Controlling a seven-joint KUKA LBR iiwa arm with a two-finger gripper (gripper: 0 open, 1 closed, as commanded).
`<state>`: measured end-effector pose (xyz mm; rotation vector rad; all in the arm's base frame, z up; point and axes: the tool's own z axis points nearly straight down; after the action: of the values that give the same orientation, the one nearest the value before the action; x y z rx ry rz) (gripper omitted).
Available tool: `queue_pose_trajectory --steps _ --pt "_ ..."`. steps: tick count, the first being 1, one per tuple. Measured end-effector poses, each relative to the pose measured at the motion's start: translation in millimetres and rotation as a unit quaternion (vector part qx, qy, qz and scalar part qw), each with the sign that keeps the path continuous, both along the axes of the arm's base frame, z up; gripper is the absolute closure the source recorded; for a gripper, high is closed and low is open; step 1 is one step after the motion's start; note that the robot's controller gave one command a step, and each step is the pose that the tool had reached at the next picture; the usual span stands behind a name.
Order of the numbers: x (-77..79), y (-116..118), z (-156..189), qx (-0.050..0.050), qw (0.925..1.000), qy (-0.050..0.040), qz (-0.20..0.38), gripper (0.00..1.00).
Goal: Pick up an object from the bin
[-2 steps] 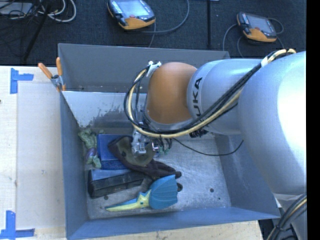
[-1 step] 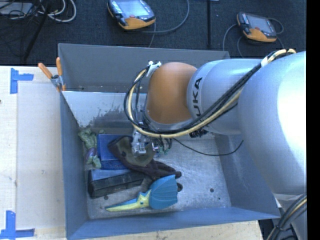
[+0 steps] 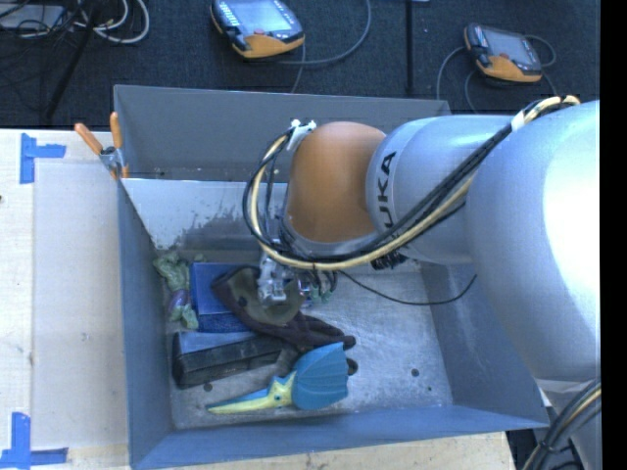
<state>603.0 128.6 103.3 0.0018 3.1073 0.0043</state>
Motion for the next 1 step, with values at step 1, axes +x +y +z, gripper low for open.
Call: queue_pose_trajectory --steps 1 --pt "0.0 0.0 0.0 0.000 1.0000 0.0000 0.000 1.00"
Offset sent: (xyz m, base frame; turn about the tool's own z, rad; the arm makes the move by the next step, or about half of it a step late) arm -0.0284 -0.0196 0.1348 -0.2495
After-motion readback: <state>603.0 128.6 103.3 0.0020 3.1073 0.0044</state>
